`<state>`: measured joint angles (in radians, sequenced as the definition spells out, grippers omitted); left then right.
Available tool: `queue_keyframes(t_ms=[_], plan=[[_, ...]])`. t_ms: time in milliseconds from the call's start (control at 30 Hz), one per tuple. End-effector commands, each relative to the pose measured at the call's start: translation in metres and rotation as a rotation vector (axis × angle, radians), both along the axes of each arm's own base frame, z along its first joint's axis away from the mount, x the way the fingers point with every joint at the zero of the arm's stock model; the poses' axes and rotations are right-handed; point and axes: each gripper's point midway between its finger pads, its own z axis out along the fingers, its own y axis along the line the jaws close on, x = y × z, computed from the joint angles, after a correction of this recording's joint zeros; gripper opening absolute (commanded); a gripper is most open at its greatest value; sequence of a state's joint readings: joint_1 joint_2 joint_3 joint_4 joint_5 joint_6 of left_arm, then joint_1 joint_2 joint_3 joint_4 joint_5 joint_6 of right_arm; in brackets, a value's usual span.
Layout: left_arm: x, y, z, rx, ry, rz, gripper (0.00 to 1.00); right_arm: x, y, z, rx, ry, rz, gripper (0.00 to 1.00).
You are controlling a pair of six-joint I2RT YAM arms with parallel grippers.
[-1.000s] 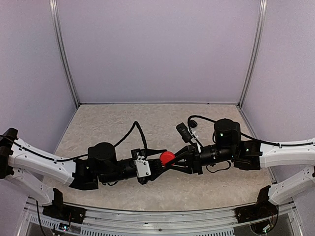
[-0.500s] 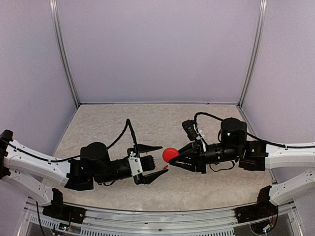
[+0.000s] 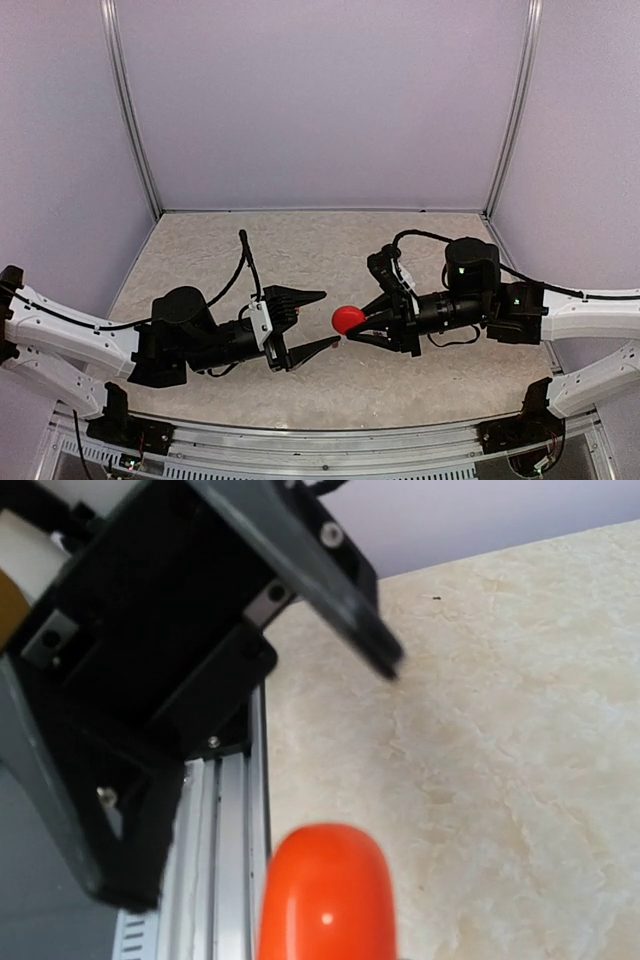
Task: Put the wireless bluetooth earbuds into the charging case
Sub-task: Open the charging case.
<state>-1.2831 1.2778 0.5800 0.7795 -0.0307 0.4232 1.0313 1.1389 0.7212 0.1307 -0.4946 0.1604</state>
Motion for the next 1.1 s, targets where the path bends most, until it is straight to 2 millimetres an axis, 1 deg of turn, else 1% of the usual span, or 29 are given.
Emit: queue_keyframes(t_ms=[0,200,500,767,1067], plan=[[0.009,-0.007,0.013,-0.045,0.007,0.028,0.67,-0.003,0.003,0.01,0.008,-0.037,0.032,0.06],[0.021,-0.011,0.009,-0.038,0.011,0.087,0.65,-0.007,0.004,0.007,0.001,-0.031,0.056,0.05],[0.035,-0.005,0.011,-0.047,0.02,0.149,0.62,-0.012,0.004,0.002,-0.012,-0.027,0.076,0.03],[0.039,0.002,0.021,-0.07,0.011,0.163,0.62,-0.013,0.006,-0.005,-0.03,-0.011,0.083,0.02],[0.046,0.009,0.019,-0.058,0.007,0.196,0.62,-0.016,0.005,-0.001,-0.018,-0.022,0.097,0.02]])
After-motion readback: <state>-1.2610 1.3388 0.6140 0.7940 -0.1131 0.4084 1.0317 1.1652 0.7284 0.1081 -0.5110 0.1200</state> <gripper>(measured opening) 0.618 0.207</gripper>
